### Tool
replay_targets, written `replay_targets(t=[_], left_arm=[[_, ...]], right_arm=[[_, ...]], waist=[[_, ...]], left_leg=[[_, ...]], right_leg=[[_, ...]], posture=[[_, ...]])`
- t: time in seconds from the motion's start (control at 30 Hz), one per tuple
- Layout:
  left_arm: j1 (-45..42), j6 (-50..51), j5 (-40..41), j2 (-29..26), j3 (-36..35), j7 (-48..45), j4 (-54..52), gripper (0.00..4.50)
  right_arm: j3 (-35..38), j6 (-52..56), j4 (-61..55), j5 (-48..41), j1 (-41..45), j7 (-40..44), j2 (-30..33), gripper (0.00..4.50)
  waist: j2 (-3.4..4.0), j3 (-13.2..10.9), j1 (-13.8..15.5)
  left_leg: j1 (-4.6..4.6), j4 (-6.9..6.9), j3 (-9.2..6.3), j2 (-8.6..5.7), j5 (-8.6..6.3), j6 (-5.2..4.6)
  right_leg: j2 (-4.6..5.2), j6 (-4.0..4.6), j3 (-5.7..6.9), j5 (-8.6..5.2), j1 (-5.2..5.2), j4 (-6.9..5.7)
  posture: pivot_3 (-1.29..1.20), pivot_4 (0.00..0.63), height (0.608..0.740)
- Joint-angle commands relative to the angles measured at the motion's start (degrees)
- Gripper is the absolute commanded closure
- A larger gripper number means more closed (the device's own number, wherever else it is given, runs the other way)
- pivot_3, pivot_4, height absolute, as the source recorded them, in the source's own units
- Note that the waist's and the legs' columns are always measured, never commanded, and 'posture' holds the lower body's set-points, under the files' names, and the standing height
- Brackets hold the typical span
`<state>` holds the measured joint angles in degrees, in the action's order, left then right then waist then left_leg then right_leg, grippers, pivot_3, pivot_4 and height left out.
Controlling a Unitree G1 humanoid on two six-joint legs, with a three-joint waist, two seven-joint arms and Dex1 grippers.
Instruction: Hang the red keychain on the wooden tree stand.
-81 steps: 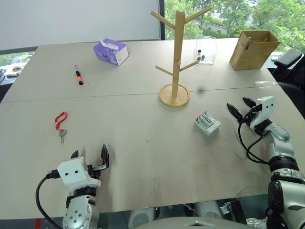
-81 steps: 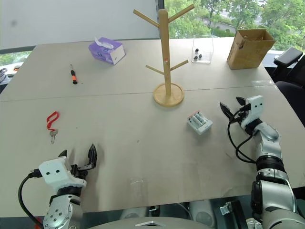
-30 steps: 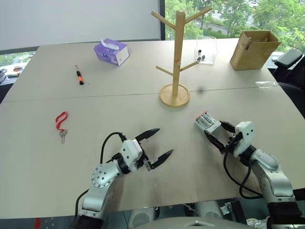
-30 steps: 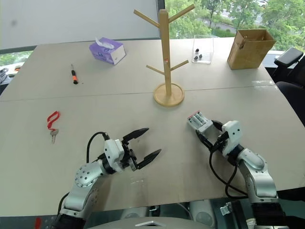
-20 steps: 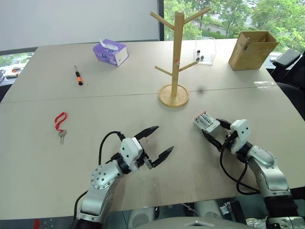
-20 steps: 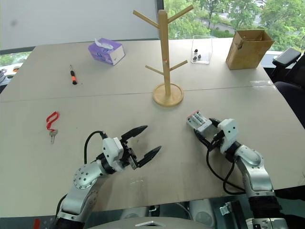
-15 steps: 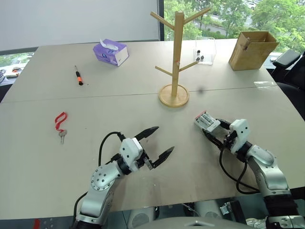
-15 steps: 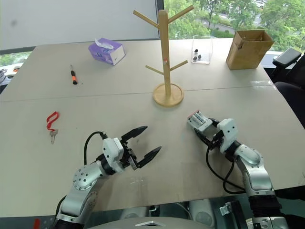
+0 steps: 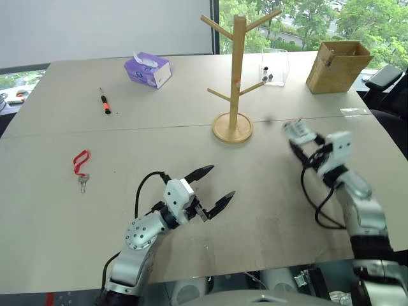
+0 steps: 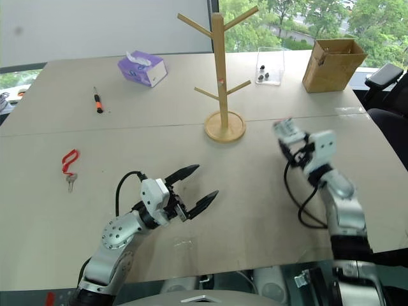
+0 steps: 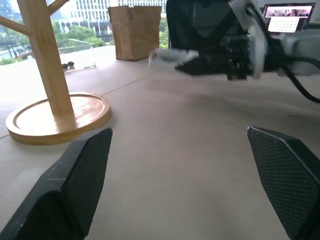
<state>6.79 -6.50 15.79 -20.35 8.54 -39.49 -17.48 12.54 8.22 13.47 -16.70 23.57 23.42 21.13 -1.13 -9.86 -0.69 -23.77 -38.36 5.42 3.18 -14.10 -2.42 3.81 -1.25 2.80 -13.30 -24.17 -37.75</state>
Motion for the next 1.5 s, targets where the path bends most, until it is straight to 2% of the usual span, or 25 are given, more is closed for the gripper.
replay_targets(t=[0.03, 0.13, 0.27, 0.5, 0.53, 0.57, 0.73, 0.8, 0.9, 1.03, 1.13, 1.23, 1.33, 1.4, 1.5], left_arm=[[-0.1, -0.6, -0.7, 0.6, 0.2, 1.1, -2.1, 0.0], [0.0, -1.3, -1.2, 0.8, 0.2, 1.5, -1.7, 0.0], [0.8, -2.7, -1.9, 1.1, -0.4, 2.2, -1.0, 0.0], [2.6, -5.3, -2.9, 1.4, -0.8, 3.4, 0.2, 0.0], [3.0, -5.7, -3.0, 1.5, -0.8, 3.4, 0.4, 0.0], [3.2, -6.0, -3.2, 1.6, -0.8, 3.6, 0.5, 0.0], [3.7, -7.2, -3.6, 1.7, -0.8, 3.9, 1.3, 0.0], [3.6, -7.6, -4.0, 2.0, -1.0, 4.6, 1.7, 0.0], [3.1, -6.7, -5.1, 3.1, -2.4, 7.9, 1.9, 0.0], [3.1, 0.5, -5.5, 6.6, -5.5, 16.3, -1.7, 0.0], [3.0, 7.3, -5.9, 8.5, -8.5, 22.4, -5.8, 0.0], [2.5, 11.2, -5.8, 9.1, -10.5, 25.5, -8.1, 0.0], [0.7, 14.4, -6.6, 8.8, -18.1, 31.9, -7.4, 0.0], [0.9, 15.7, -7.2, 9.2, -22.3, 35.8, -6.7, 0.0], [2.0, 16.4, -8.9, 8.2, -24.8, 36.9, -6.8, 0.0]], right_arm=[[3.7, -1.6, 11.7, 1.7, 8.0, -5.3, 2.7, 1.2], [5.7, -4.1, 26.3, 3.2, 16.3, -10.2, 5.2, 1.2], [5.7, -8.6, 41.2, 4.8, 23.2, -11.3, 7.9, 1.2], [5.9, -11.4, 50.3, 4.5, 26.3, -9.7, 7.7, 1.2], [6.0, -11.6, 50.5, 4.3, 26.3, -9.2, 7.6, 0.2], [6.1, -12.0, 50.7, 4.1, 26.3, -8.8, 7.4, 0.06], [6.5, -14.2, 50.2, 3.7, 25.6, -6.4, 7.3, 0.06], [7.0, -15.6, 48.0, 2.5, 24.0, -2.2, 7.2, 0.06], [6.7, -18.0, 36.8, -1.1, 17.5, 9.1, 6.5, 0.06], [-0.5, -11.5, 9.2, -7.2, 3.0, 26.2, 7.3, 0.06], [-5.4, -8.5, -5.5, -8.8, -6.7, 35.3, 11.4, 0.06], [-6.8, -6.3, -11.4, -9.9, -10.8, 38.4, 13.6, 0.06], [-12.0, -7.6, -19.0, -9.1, -17.5, 46.9, 17.4, 0.06], [-14.5, -9.1, -19.8, -8.4, -18.8, 50.0, 18.0, 0.06], [-16.1, -11.2, -17.8, -7.5, -17.8, 51.5, 17.1, 0.06]], waist=[[0.0, 0.0, 0.1], [0.0, 0.0, 0.0], [0.08, 0.0, -0.1], [0.09, 0.0, -0.4], [0.09, 0.0, -0.4], [0.09, 0.0, -0.4], [0.09, 0.0, -0.4], [0.09, 0.0, -0.3], [0.09, 0.0, -0.1], [0.15, 0.0, 0.0], [0.14, 0.0, 0.0], [0.12, 0.0, 0.0], [0.07, 0.0, 0.2], [-0.1, 0.0, 0.1], [-0.1, 0.0, 0.0]], left_leg=[[0.0, 0.03, -0.03, -0.01, 0.0, 0.0], [-0.03, 0.07, 0.08, -0.05, 0.0, 0.0], [-0.01, 0.07, 0.24, -0.06, 0.0, -0.01], [0.06, 0.07, 0.29, 0.02, 0.0, -0.01], [0.06, 0.07, 0.3, 0.02, 0.0, -0.01], [0.06, 0.07, 0.3, 0.04, 0.0, -0.01], [0.06, 0.06, 0.31, 0.08, 0.0, -0.01], [0.06, 0.07, 0.31, 0.08, 0.0, -0.01], [0.05, 0.08, 0.27, 0.09, 0.0, -0.01], [0.02, 0.1, 0.21, 0.14, 0.0, -0.01], [-0.01, 0.1, 0.14, 0.14, -0.01, -0.02], [0.05, 0.04, 0.11, 0.13, -0.01, -0.01], [0.07, -0.01, 0.07, 0.11, -0.01, -0.01], [0.05, 0.0, -0.14, 0.13, -0.01, -0.01], [0.04, 0.01, -0.15, 0.1, -0.01, 0.0]], right_leg=[[-0.01, -0.04, 0.04, 0.03, 0.02, 0.0], [-0.05, -0.04, -0.02, 0.04, -0.02, 0.03], [-0.07, -0.06, -0.19, 0.06, -0.05, 0.04], [-0.13, -0.07, -0.31, 0.07, -0.06, -0.01], [-0.13, -0.08, -0.32, 0.07, -0.06, -0.01], [-0.12, -0.08, -0.33, 0.07, -0.06, -0.01], [-0.1, -0.09, -0.34, 0.07, -0.06, -0.01], [-0.11, -0.09, -0.33, 0.07, -0.06, -0.01], [-0.11, -0.09, -0.3, 0.07, -0.05, 0.0], [-0.08, -0.1, -0.26, 0.07, -0.05, 0.03], [-0.01, -0.12, -0.2, 0.07, -0.05, 0.03], [-0.01, -0.34, -0.14, -0.05, -0.02, 0.02], [-0.03, -0.35, -0.15, -0.05, -0.02, -0.01], [-0.1, -0.34, 0.0, -0.07, 0.03, 0.02], [-0.11, -0.34, -0.04, -0.06, 0.03, 0.04]], posture=[[0.0, 0.15, 0.74], [0.0, 0.15, 0.74], [0.0, 0.15, 0.74], [0.0, 0.15, 0.74], [0.0, 0.15, 0.74], [0.0, 0.15, 0.74], [0.0, 0.15, 0.74], [0.0, 0.15, 0.74], [0.0, 0.15, 0.74], [0.0, 0.15, 0.74], [0.0, 0.15, 0.74], [0.0, 0.15, 0.74], [0.0, 0.15, 0.74], [0.0, 0.15, 0.74], [0.0, 0.15, 0.74]])
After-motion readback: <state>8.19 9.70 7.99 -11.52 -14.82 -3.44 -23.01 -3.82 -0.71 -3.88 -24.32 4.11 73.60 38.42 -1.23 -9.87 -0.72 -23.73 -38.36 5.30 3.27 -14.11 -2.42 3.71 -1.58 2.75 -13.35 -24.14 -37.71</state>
